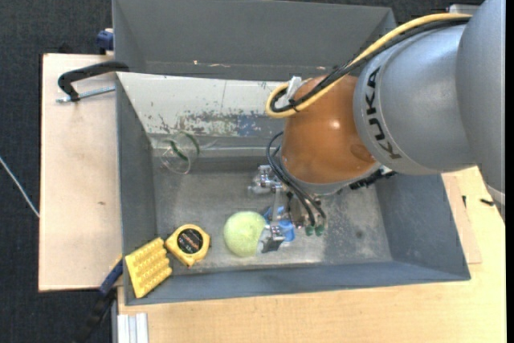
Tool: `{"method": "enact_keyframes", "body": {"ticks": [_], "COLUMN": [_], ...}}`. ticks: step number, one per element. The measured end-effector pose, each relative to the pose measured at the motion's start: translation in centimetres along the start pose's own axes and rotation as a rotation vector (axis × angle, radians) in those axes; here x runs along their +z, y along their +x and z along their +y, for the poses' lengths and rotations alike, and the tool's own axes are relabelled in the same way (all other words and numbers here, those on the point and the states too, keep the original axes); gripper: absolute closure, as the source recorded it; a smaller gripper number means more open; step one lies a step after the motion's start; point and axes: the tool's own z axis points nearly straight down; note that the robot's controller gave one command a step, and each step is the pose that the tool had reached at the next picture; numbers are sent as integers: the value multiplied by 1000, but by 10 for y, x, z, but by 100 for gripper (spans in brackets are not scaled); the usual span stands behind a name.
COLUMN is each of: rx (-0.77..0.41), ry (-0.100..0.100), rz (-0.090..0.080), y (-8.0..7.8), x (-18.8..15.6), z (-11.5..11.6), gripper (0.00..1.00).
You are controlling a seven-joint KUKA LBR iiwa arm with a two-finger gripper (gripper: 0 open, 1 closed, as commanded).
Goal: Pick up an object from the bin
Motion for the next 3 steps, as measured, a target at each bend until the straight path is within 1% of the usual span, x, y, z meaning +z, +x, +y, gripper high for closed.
{"method": "enact_keyframes", "body": {"ticks": [1,2,3], "rx": [270,-73,-71], "ry": [-1,-4,-4], "rz": [0,10,10], "y": [1,1,1], "x": [48,49,49], "z": [-5,5,5], "gripper": [0,100,100]}}
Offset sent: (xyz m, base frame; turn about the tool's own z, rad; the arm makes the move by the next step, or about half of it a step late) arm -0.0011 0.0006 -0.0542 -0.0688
